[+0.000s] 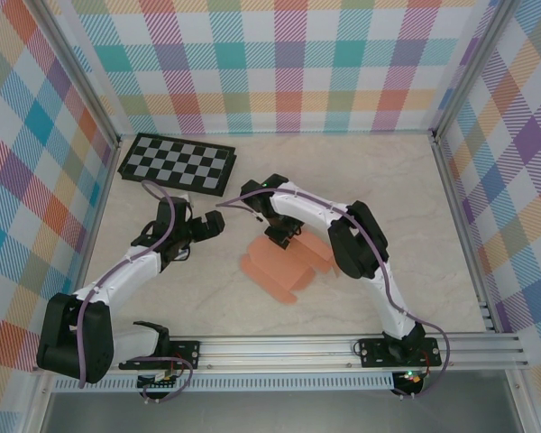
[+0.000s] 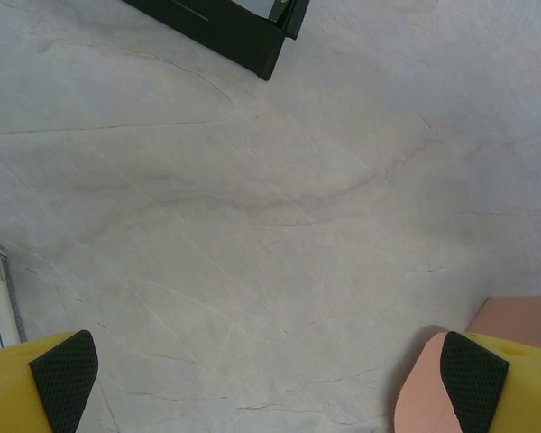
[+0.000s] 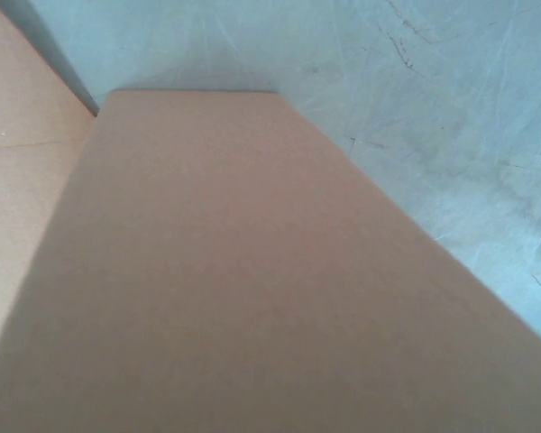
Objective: Fold the paper box
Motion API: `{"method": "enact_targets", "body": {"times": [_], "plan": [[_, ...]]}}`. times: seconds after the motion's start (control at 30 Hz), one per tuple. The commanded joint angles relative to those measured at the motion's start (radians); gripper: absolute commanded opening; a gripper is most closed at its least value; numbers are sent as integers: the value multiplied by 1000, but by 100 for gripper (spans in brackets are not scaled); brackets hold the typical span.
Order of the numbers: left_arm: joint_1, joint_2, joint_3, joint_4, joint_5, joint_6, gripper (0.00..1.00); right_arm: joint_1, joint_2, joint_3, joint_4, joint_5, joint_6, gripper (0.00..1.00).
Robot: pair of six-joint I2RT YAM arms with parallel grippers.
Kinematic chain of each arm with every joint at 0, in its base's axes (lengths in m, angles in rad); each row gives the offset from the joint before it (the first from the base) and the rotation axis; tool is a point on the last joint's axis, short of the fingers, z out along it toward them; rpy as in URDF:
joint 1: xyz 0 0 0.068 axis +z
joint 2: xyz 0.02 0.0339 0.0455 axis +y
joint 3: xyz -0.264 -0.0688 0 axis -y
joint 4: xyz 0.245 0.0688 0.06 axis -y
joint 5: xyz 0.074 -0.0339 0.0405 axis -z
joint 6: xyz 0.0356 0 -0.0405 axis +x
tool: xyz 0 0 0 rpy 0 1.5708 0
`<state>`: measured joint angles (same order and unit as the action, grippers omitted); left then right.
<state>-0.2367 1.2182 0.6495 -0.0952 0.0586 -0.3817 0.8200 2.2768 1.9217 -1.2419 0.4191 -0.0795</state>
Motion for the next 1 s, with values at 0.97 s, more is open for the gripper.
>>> {"method": "enact_targets", "body": {"times": [0.97], "plan": [[34,-38,99,-119,80,-63,100,-370,-200,-322,384,-755,369,44]]}}
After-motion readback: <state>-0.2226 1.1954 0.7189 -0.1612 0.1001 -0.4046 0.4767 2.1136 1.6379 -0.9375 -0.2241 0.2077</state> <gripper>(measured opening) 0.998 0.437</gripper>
